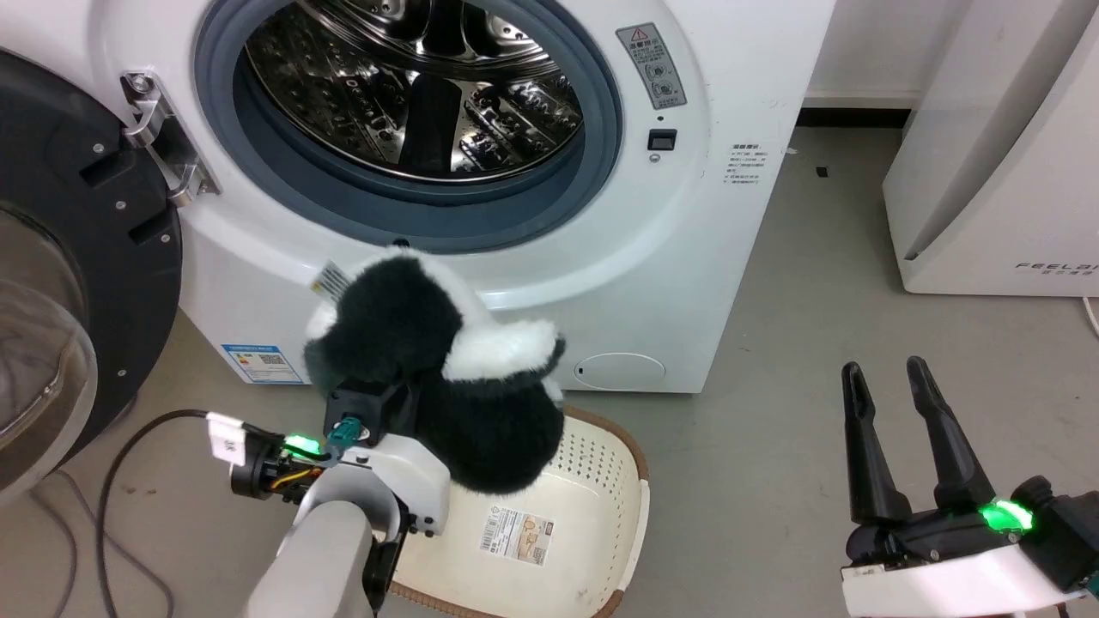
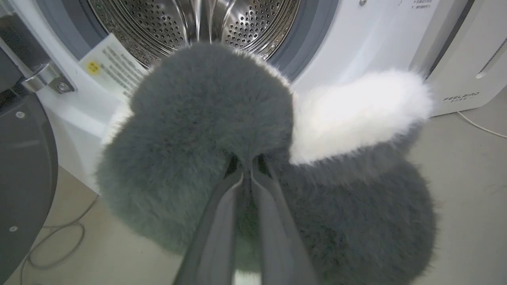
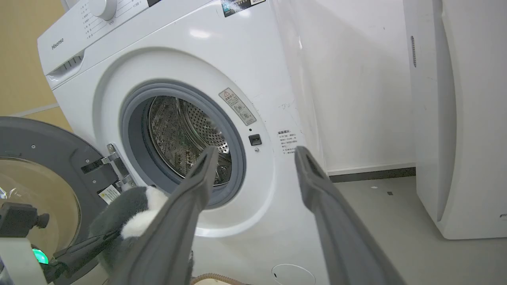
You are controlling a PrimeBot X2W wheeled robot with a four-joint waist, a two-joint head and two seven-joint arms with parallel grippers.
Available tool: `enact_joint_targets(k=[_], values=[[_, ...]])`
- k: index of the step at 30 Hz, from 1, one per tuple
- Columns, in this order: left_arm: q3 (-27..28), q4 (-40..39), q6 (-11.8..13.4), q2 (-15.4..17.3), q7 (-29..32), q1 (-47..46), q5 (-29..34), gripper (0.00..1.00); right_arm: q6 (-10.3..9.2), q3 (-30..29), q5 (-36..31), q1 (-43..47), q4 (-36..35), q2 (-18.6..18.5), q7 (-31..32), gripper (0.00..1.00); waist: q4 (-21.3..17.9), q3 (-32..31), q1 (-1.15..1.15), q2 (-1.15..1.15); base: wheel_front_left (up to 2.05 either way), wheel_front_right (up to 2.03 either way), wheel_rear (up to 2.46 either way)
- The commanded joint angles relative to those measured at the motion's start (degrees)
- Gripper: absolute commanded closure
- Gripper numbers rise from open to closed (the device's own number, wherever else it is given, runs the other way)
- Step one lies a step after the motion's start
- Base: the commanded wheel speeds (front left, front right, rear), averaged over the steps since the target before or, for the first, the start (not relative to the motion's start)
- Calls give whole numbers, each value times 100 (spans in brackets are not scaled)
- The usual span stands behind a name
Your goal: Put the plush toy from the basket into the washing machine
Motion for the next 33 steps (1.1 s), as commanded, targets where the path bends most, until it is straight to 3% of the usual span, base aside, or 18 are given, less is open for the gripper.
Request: enact_joint_targets(k=[1, 7, 17, 33], values=[[60, -163, 54, 25, -37, 73, 33, 100, -4, 2, -2, 57, -1, -3, -25, 0, 2, 9, 1, 0, 0, 0, 0], [282, -706, 132, 60, -38, 138, 98, 100, -4, 24, -24, -3, -63, -3, -25, 0, -36, 189, 1, 0, 0, 0, 0], [643, -918, 128, 171, -38, -526, 212, 100, -4, -15, -38, -407, -179, -3, -25, 0, -326, 862, 1, 0, 0, 0, 0], [1351, -482, -7, 780, -38, -2394, 241, 100, -4, -93, 48, -1079, -352, -3, -25, 0, -1007, 2181, 1, 0, 0, 0, 0]])
